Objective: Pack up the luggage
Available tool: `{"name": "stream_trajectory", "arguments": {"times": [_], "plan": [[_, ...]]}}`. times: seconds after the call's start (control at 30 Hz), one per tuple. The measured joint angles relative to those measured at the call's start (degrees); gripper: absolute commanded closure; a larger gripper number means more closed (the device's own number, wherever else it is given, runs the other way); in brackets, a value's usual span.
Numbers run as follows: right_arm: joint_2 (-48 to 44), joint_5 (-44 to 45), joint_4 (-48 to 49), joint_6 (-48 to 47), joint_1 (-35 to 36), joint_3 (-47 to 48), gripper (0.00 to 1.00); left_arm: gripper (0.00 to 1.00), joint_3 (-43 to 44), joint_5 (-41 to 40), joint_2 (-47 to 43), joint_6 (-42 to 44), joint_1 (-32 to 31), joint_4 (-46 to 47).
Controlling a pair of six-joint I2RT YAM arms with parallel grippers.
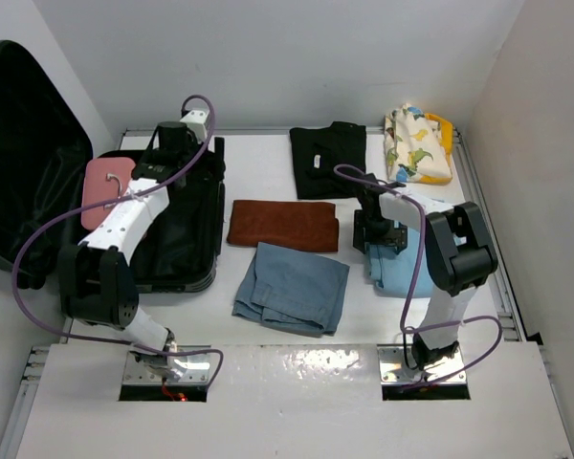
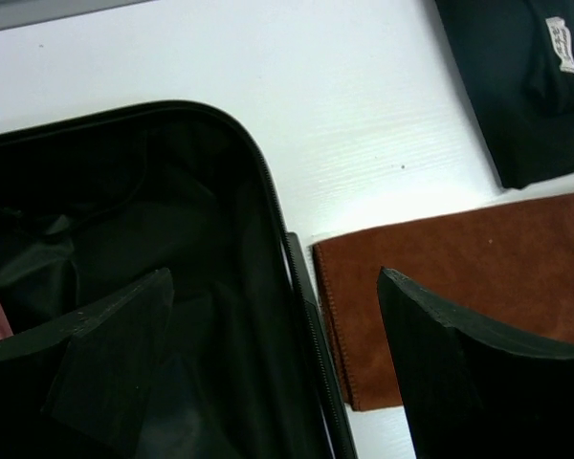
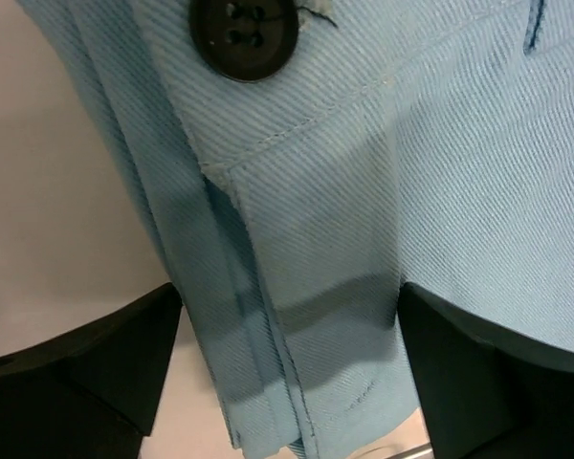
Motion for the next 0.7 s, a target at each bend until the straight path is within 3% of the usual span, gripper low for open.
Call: {"name": "stream_trajectory", "arguments": {"times": [0.07, 0.13, 0.17, 0.2, 0.43, 0.53, 0.7], "plan": [[0.20, -0.26, 0.11, 0.11, -0.02, 0.00, 0.31, 0.07, -0.02, -0.20, -0.07, -0.09, 0.44, 0.48], [0.55, -0.66, 0.22, 0.07, -0.35, -0.13, 0.57, 0.07, -0.02, -0.28, -0.13, -0.42, 1.03, 0.90], [0.70, -0.79, 0.39, -0.20, -0.74, -0.37, 0.74, 0.07, 0.00, -0.26, -0.13, -0.74, 1.40, 1.09], [0.87, -0.63, 0.44, -0.57, -1.27, -0.55, 0.99, 0.07, -0.02, -0.17, -0.13, -1.16, 1.84, 1.18], [-0.22, -7.28, 0.15, -3.63, -5.40, -0.52, 1.00, 0.09, -1.99, 5.95, -0.55, -5.44, 5.22, 3.26], [-1.62, -14.80, 0.22, -4.57, -7.89, -0.48, 1.00, 0.09, -5.14, 11.56, -1.51, -7.43, 5.66, 4.94], [-6.14, -26.64, 0.79, -2.01, -8.70, 1.05, 1.00, 0.09, -8.79, 17.07, -3.69, -10.40, -0.24, 7.30]]}}
